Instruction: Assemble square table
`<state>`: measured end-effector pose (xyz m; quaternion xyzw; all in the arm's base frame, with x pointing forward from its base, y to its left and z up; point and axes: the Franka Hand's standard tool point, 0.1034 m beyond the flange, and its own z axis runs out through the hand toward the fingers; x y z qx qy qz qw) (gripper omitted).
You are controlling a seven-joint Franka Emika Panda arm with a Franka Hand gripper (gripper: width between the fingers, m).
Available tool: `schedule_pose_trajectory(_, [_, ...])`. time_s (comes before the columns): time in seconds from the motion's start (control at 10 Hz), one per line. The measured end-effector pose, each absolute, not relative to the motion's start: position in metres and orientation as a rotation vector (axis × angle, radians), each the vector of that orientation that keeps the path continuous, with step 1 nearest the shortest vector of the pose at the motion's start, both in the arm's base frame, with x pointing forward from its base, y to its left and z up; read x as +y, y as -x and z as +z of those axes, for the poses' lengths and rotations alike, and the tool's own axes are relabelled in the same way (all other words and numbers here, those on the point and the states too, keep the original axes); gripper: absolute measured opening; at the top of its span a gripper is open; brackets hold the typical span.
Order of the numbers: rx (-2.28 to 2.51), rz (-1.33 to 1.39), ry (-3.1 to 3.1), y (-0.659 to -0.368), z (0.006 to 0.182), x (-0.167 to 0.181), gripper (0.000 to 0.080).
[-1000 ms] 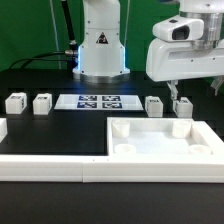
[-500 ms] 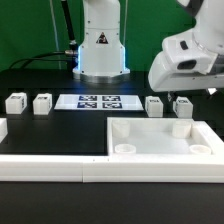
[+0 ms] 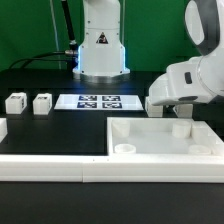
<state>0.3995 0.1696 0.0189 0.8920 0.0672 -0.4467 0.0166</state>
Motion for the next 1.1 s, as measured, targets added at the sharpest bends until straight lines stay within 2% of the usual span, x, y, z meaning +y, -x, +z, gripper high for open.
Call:
schedule_pose_trajectory(0.6, [0.160,-1.407,-2.751,-0.3937,0.0124,0.1700,0.0635])
schedule_pose_trajectory(0.8, [0.160,-1.407,-2.751,-0.3936,0.0124,0.1700,0.0284])
schedule_pose_trajectory(1.1, [0.160,-1.407,-2.751,-0.3935,0.0123,0.1700,0.0289])
